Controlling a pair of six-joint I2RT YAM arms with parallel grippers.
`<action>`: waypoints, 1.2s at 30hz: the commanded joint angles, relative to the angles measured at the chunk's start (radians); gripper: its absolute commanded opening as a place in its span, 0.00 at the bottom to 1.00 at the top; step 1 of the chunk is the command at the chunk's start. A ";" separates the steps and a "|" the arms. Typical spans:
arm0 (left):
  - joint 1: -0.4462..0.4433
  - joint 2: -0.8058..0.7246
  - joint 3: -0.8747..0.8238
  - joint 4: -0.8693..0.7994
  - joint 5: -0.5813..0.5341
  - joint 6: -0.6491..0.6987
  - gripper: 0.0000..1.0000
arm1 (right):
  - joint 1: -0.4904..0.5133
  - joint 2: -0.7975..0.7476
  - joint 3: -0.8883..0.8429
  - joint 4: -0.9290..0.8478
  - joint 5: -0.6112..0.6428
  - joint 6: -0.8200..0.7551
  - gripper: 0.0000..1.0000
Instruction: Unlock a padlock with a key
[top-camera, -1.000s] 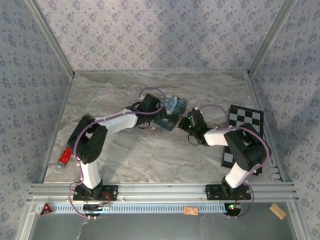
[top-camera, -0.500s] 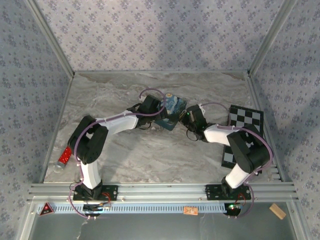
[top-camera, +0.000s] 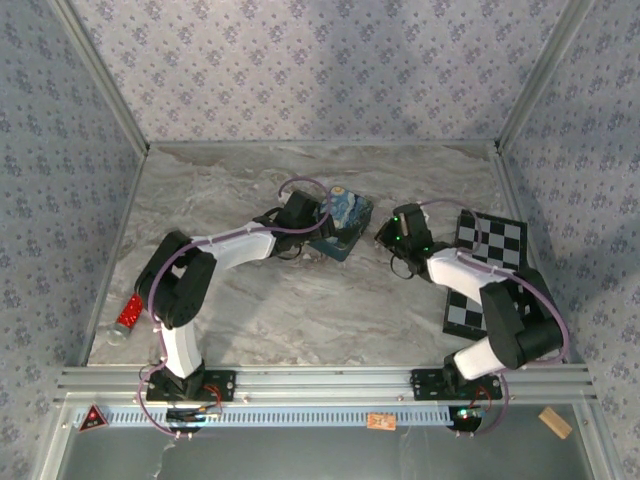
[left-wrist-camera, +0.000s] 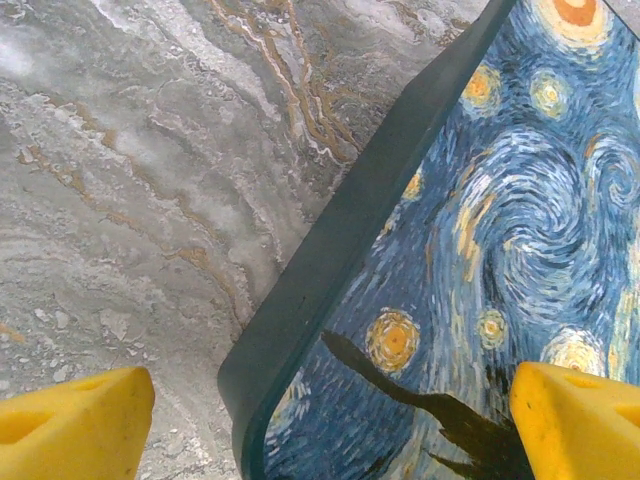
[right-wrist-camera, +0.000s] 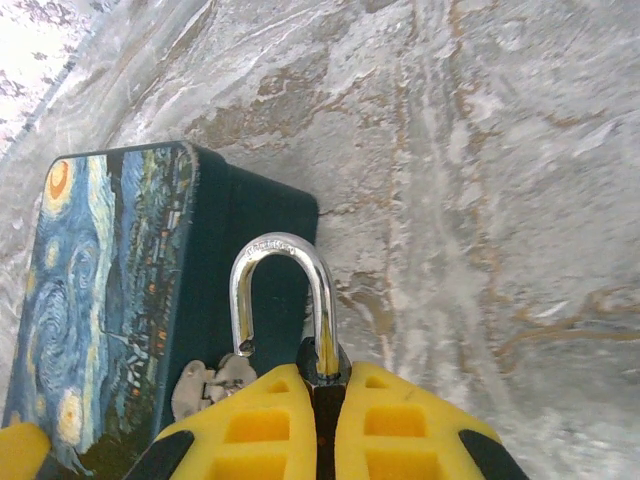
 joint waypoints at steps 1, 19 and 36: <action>0.019 0.017 -0.034 -0.069 0.014 0.054 0.92 | -0.022 -0.060 -0.018 -0.131 -0.098 -0.148 0.00; -0.025 -0.156 0.095 -0.274 -0.162 0.503 0.95 | -0.023 -0.254 -0.141 -0.239 -0.097 -0.227 0.00; -0.215 0.080 0.314 -0.531 -0.325 0.577 0.98 | -0.074 -0.301 -0.166 -0.297 -0.129 -0.258 0.00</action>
